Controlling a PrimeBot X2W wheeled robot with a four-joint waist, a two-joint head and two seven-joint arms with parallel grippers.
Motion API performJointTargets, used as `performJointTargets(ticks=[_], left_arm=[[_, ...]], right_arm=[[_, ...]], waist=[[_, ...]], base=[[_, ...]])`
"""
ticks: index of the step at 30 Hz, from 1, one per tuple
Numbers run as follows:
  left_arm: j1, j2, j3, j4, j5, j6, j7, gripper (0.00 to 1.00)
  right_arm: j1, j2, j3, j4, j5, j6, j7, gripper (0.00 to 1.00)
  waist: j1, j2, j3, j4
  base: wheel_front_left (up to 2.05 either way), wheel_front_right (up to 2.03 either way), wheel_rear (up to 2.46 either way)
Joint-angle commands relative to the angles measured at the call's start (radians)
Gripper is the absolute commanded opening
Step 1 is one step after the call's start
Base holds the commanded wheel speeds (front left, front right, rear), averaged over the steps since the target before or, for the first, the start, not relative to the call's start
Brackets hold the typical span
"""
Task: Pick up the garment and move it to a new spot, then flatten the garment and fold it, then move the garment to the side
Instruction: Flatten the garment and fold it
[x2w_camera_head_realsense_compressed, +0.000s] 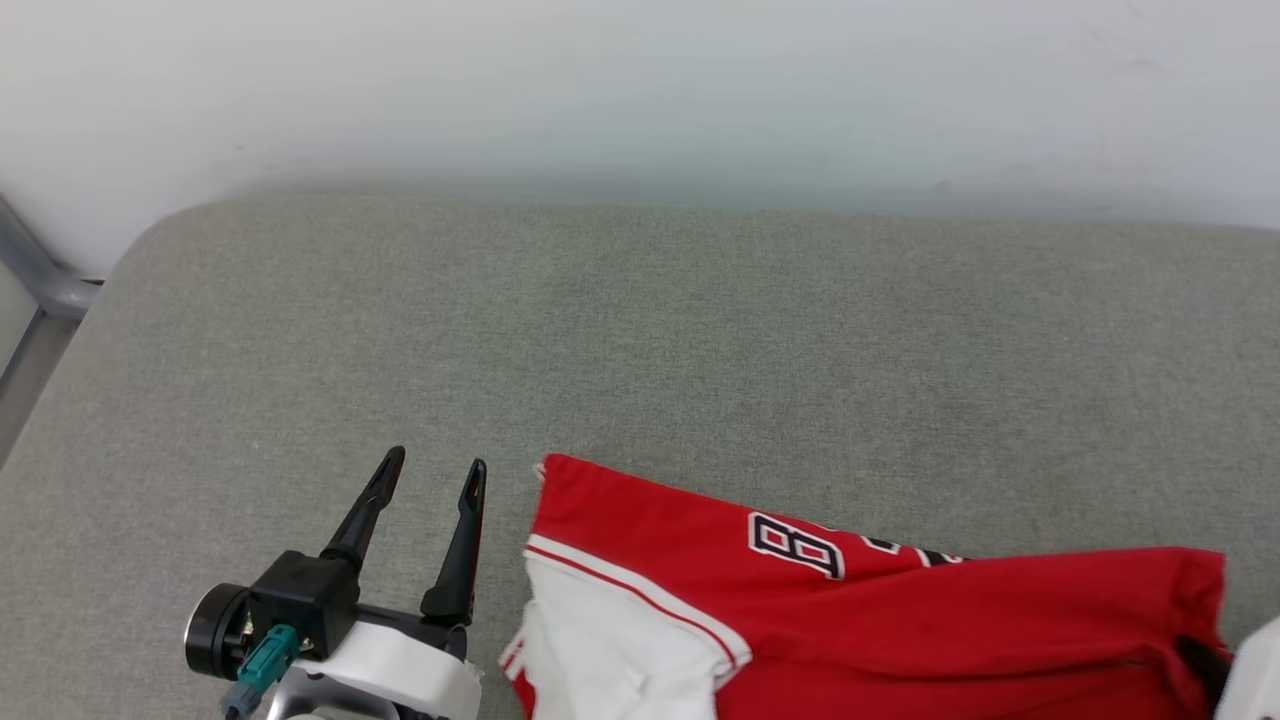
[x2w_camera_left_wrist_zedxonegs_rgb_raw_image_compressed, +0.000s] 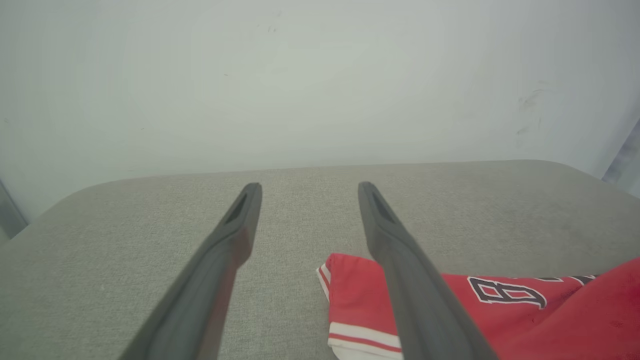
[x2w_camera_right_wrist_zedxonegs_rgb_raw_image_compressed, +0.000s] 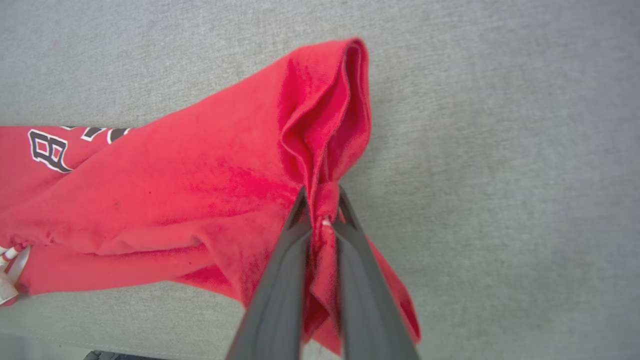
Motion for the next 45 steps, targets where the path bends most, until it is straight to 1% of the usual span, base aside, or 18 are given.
performJointTargets(ticks=[1, 6, 9, 11, 15, 19, 21, 23, 31, 40, 45], left_arm=[[0.011, 0.003, 0.002, 0.000, 0.002, 0.002, -0.001, 1.00], [0.023, -0.003, 0.007, 0.002, 0.002, 0.012, -0.003, 1.00], [0.025, -0.006, 0.011, 0.003, 0.000, 0.015, -0.004, 1.00], [0.025, -0.007, 0.015, 0.005, -0.001, 0.015, -0.005, 1.00], [0.027, -0.010, 0.019, 0.006, 0.000, 0.019, -0.006, 1.00], [0.022, -0.013, 0.014, 0.008, 0.001, 0.016, -0.006, 1.00], [0.016, -0.014, 0.011, 0.010, 0.000, 0.012, -0.006, 1.00], [0.011, -0.016, 0.007, 0.013, -0.002, 0.009, -0.006, 1.00], [-0.017, -0.020, -0.009, 0.023, 0.000, -0.007, -0.002, 1.00], [-0.054, -0.046, -0.012, 0.035, 0.006, -0.018, -0.006, 1.00], [-0.072, -0.062, -0.010, 0.045, 0.011, -0.029, -0.008, 1.00]], right_arm=[[0.007, -0.001, -0.014, -0.007, -0.007, 0.000, 0.000, 0.00], [0.012, -0.006, -0.108, -0.023, -0.008, 0.000, 0.032, 0.00], [-0.009, 0.021, -0.129, -0.027, 0.025, 0.000, 0.058, 0.00], [-0.025, 0.060, -0.139, -0.023, 0.096, 0.000, 0.103, 0.00], [-0.047, 0.115, -0.137, -0.032, 0.310, 0.000, 0.219, 0.00], [-0.055, 0.130, -0.126, -0.011, 0.485, 0.000, 0.288, 0.00], [-0.054, 0.131, -0.089, 0.019, 0.582, 0.000, 0.288, 0.00], [-0.056, 0.130, -0.044, 0.043, 0.651, 0.000, 0.268, 0.00], [-0.109, 0.130, 0.201, 0.129, 0.829, 0.000, 0.139, 0.00], [-0.201, 0.130, 0.452, 0.196, 0.898, 0.000, -0.017, 0.00], [-0.223, 0.129, 0.515, 0.244, 0.825, 0.000, -0.115, 0.00]], waist=[[0.0000, -0.0001, -0.006, -0.004], [0.0000, -0.0001, -0.021, -0.009], [0.0000, -0.0001, -0.027, -0.010], [0.0000, -0.0001, -0.032, -0.008], [0.0000, -0.0001, -0.042, 0.004], [0.0000, -0.0001, -0.046, 0.025], [0.0000, -0.0001, -0.046, 0.036], [0.0000, -0.0001, -0.047, 0.049], [0.0000, -0.0001, -0.021, 0.103], [0.0000, -0.0001, 0.042, 0.159], [0.0000, -0.0001, 0.077, 0.175]], base=[[0.00, 0.00, 0.00], [0.00, 0.00, 0.00], [0.00, 0.00, 0.00], [0.00, 0.00, 0.00], [0.00, 0.00, 0.00], [0.00, 0.00, 0.00], [0.00, 0.00, 0.00], [0.00, 0.00, 0.00], [0.00, 0.00, 0.00], [0.00, 0.00, 0.00], [0.00, 0.00, 0.00]])
